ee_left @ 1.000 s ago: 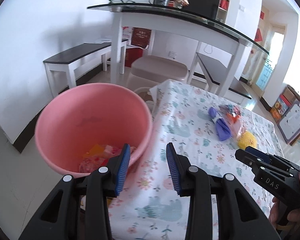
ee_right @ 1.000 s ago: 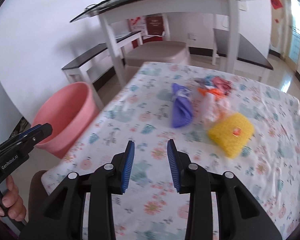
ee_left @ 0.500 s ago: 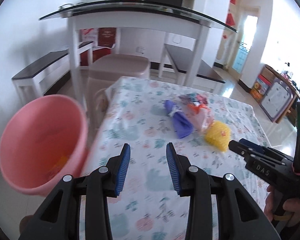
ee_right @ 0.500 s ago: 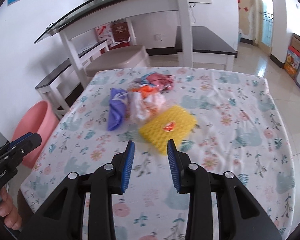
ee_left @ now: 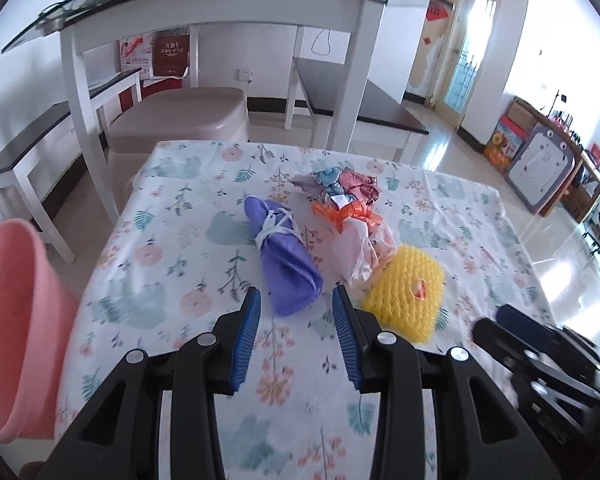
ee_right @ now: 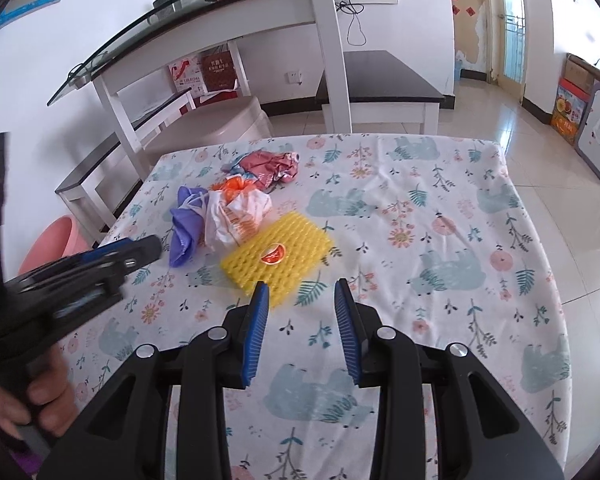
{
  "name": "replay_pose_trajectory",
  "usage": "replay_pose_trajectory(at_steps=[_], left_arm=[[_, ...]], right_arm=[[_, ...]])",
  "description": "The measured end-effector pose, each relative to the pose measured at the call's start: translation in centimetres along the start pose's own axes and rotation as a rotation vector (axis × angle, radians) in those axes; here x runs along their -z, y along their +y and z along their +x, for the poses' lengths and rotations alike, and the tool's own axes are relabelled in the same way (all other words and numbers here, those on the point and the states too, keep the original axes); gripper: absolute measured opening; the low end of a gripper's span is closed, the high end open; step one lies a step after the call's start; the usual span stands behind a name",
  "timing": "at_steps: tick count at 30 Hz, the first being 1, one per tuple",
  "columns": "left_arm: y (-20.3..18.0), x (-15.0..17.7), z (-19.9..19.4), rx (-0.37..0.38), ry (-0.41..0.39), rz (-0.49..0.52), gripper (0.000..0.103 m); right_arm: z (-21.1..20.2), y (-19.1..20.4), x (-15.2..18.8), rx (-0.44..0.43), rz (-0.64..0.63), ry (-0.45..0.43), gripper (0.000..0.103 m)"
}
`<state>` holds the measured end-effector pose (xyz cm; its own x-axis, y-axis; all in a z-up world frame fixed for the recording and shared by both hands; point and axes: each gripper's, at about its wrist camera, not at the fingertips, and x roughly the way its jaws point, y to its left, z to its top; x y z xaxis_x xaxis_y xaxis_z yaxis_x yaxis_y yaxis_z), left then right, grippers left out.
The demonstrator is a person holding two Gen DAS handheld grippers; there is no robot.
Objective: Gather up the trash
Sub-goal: 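Grasp the purple glove with the left tool while the right tool grasps the yellow foam net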
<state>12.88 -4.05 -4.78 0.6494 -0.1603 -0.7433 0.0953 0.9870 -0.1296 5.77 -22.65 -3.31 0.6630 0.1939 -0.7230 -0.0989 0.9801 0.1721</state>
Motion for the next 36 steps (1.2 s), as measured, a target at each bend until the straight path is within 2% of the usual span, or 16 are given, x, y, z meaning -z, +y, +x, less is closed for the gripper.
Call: replay_pose_trajectory(at_steps=[6,11,12,13,14,16,19,28,34,36], left_arm=[[-0.2,-0.7,2.7,-0.019,0.031,-0.028,0.036],[-0.8,-0.7,4.0,-0.053,0.029,0.005,0.036],[-0.9,-0.7,4.1,-0.063,0.026,0.017,0.035],[-0.9,-0.6,4.1,-0.071,0.025,0.025,0.028],[-0.8,-0.6,4.0,-0.074,0.018,0.029,0.027],[-0.7,-0.5,3.6,-0.067,0.003,0.026,0.015],[-0.2,-0.4,2.7,-0.064,-0.018,0.023,0.011],[1.2,-0.2,0.5,-0.022,-0.051,-0.033,0.009],[1.9,0.3,-1.0,0.001,-0.057,-0.04,0.009],[1.9,0.5,-1.1,0.011,-0.051,-0.041,0.009]], right_arm=[[0.2,-0.5,0.3,-0.003,0.0,0.013,0.035],[0.8,-0.8,0.2,-0.012,0.014,0.03,0.035],[0.9,-0.9,0.2,-0.016,0.018,0.032,0.034],[1.0,-1.0,0.1,-0.023,0.024,0.034,0.034],[1.0,-1.0,0.1,-0.028,0.028,0.034,0.035],[1.1,-1.0,-0.2,-0.038,0.029,0.03,0.034],[1.3,-0.8,-0.7,-0.066,0.035,0.022,0.034],[2.8,-0.4,-1.8,-0.056,0.018,0.038,0.035],[5.1,-0.8,-2.4,-0.06,0.089,0.095,0.035],[5.8,-0.4,-2.6,-0.085,0.106,0.112,0.035]])
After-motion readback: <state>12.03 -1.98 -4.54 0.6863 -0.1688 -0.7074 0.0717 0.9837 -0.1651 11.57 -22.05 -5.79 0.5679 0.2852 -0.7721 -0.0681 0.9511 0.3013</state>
